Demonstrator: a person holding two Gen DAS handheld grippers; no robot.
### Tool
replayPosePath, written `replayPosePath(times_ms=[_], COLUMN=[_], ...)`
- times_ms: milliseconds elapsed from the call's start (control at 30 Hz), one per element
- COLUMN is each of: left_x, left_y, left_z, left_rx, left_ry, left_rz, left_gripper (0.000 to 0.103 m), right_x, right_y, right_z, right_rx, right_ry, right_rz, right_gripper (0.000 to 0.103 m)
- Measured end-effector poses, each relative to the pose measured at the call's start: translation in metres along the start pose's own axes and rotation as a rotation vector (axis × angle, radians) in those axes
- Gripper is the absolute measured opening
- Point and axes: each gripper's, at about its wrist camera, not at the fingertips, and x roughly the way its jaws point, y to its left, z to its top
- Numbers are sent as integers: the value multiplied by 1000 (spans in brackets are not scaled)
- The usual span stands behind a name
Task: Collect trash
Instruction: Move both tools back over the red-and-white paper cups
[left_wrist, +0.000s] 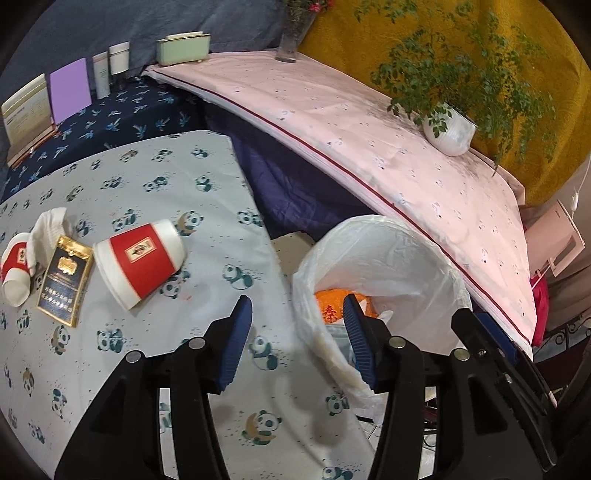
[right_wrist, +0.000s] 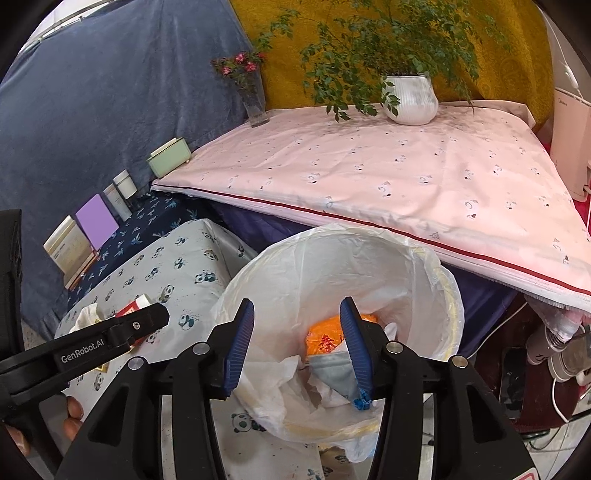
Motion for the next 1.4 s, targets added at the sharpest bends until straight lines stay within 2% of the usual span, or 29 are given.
replayPosePath(times_ms=[100, 400, 533, 700, 1067, 1167, 1400], left_x=[-8, -33, -45, -63, -90, -93, -95], left_y=[16, 68, 94, 132, 205, 223, 258], left_z=[-2, -8, -13, -20, -43, -49, -58], left_rx=[-28, -126, -165, -231, -352, -388, -454], left_ry=[-19, -49, -63, -86, -111, -109, -104], left_rz=[15, 53, 85, 137, 253, 278, 312], left_gripper=[58, 58, 59, 67, 76, 83, 88], right_x=[-2, -5, -6, -8, -3, 2, 18], right_y=[11, 59, 83, 114, 171, 184, 209], right_z=[-1, -11, -16, -26, -50, -58, -73], right_rx=[-19, -93, -128, -175, -249, -263, -285], right_ry=[0, 15, 18, 33, 85, 100, 125], right_rz=[9, 57, 76, 109, 164, 171, 173], right_gripper=[48, 48, 53, 55, 55, 55, 55])
